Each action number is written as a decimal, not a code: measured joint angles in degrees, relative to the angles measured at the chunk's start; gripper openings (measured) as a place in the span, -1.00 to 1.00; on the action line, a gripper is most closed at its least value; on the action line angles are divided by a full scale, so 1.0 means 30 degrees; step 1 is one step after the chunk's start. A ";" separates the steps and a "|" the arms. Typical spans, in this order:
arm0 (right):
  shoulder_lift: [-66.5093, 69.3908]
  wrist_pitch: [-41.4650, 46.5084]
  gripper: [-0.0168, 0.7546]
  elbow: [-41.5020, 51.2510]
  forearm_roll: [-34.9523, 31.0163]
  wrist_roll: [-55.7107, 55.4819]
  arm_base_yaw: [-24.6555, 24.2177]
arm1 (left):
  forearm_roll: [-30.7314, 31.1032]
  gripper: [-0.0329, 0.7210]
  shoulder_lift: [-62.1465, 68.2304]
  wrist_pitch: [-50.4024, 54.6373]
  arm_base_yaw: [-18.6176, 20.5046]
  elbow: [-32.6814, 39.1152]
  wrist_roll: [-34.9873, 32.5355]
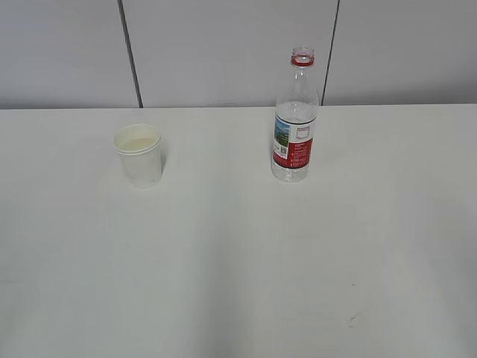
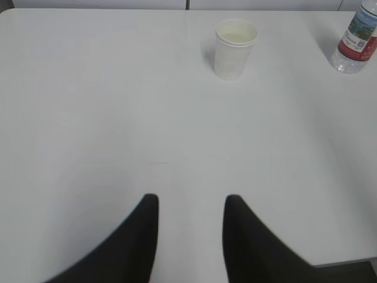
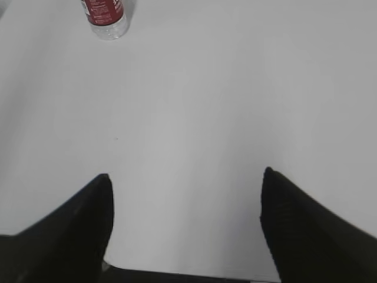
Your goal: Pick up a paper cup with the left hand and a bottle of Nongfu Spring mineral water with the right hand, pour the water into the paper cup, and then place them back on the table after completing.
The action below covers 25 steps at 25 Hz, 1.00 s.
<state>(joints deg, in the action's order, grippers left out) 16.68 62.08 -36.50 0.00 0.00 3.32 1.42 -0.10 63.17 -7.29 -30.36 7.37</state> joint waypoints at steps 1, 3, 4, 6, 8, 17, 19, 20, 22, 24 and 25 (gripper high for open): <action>-0.0473 0.0329 0.53 0.0000 0.0249 0.0000 0.0000 | 0.0000 -0.28 0.0000 0.0000 0.0000 0.0000 0.0000; -0.1487 0.0665 0.53 0.0138 0.0567 0.0000 0.0000 | 0.0000 -0.28 0.0000 0.0000 0.0000 0.0000 0.0000; -0.1923 0.0769 0.53 0.0313 0.0699 -0.0104 0.0000 | 0.0000 -0.28 0.0000 0.0000 0.0000 0.0000 0.0000; -0.2906 0.0878 0.53 0.0897 0.1054 -0.0173 0.0000 | 0.0000 -0.28 0.0000 0.0000 0.0000 0.0000 0.0000; -0.3884 0.0941 0.53 0.1522 0.1251 -0.0219 0.0000 | 0.0000 -0.28 0.0000 0.0000 0.0000 0.0000 0.0000; -0.5756 0.1109 0.53 0.2658 0.1331 -0.0219 0.0000 | 0.0000 -0.28 0.0000 0.0000 0.0000 0.0000 0.0000; -0.5882 0.1109 0.53 0.2658 0.1331 -0.0219 0.0000 | 0.0000 -0.28 0.0000 0.0000 0.0000 0.0000 0.0000; -0.5882 0.1109 0.53 0.2658 0.1331 -0.0219 0.0000 | 0.0000 -0.28 0.0000 0.0000 0.0000 0.0000 0.0000; -0.5893 0.1109 0.53 0.2658 0.1344 -0.0219 0.0000 | 0.0000 -0.28 0.0000 0.0000 0.0000 0.0000 0.0000; -0.5893 0.1109 0.53 0.2658 0.1344 -0.0219 0.0000 | 0.0000 -0.28 0.0000 0.0000 0.0000 0.0000 0.0000; -0.5893 0.1109 0.53 0.2658 0.1344 -0.0219 0.0000 | 0.0000 -0.28 0.0000 0.0000 0.0000 0.0000 0.0000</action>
<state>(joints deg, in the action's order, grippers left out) -1.00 65.41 -28.52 4.03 -0.66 3.32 1.42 -0.10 63.17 -7.29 -30.36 7.37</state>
